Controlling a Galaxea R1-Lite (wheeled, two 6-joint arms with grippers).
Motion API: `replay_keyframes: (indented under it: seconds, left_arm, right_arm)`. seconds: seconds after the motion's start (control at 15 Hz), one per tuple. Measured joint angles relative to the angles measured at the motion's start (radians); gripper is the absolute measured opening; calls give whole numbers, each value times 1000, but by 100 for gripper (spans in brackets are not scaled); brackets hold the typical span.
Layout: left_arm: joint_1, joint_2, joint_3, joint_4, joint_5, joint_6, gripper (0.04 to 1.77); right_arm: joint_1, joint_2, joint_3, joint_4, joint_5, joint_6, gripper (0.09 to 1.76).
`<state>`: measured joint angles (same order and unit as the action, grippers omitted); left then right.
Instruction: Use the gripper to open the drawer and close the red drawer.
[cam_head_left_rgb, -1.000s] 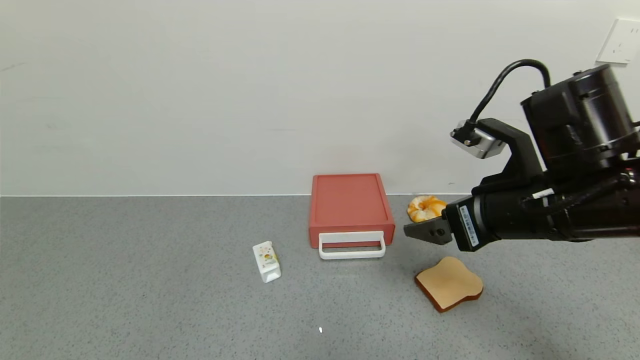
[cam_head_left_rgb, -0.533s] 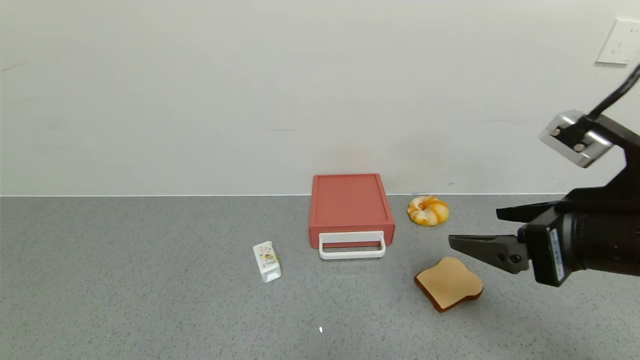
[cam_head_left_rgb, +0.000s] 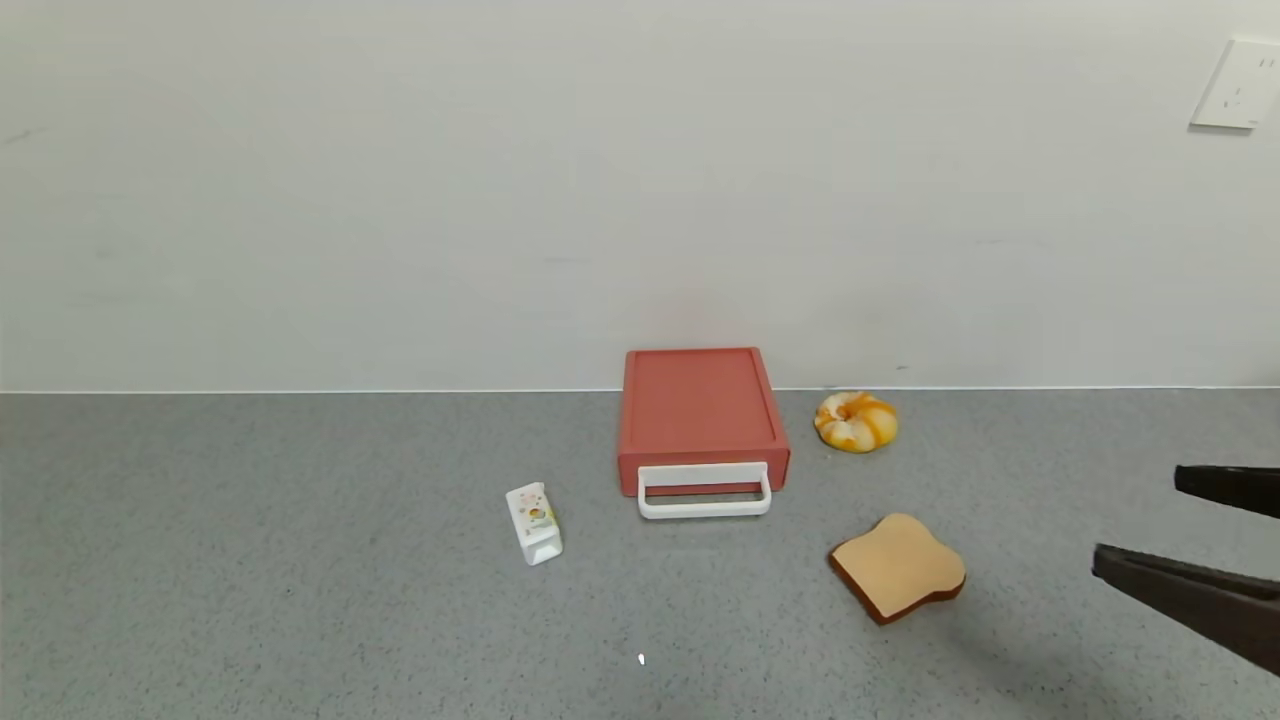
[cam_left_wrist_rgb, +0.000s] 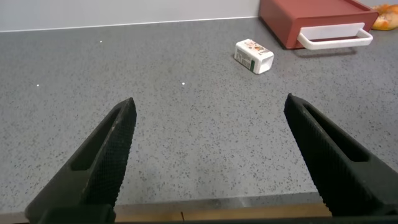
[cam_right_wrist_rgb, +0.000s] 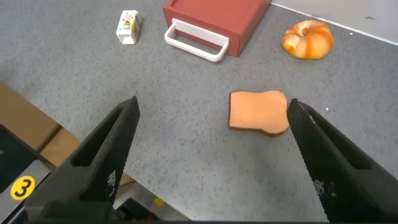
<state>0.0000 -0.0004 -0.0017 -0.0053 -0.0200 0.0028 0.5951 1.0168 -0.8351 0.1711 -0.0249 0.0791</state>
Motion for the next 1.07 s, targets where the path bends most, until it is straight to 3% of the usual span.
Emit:
replay_keyframes:
  seconds: [0.47, 1.07]
  left_arm:
    - [0, 0, 0, 0, 0, -1, 172]
    - [0, 0, 0, 0, 4, -1, 172]
  right_arm:
    - [-147, -311, 140, 47, 3, 1, 174]
    - [-449, -616, 164, 218, 4, 3, 174]
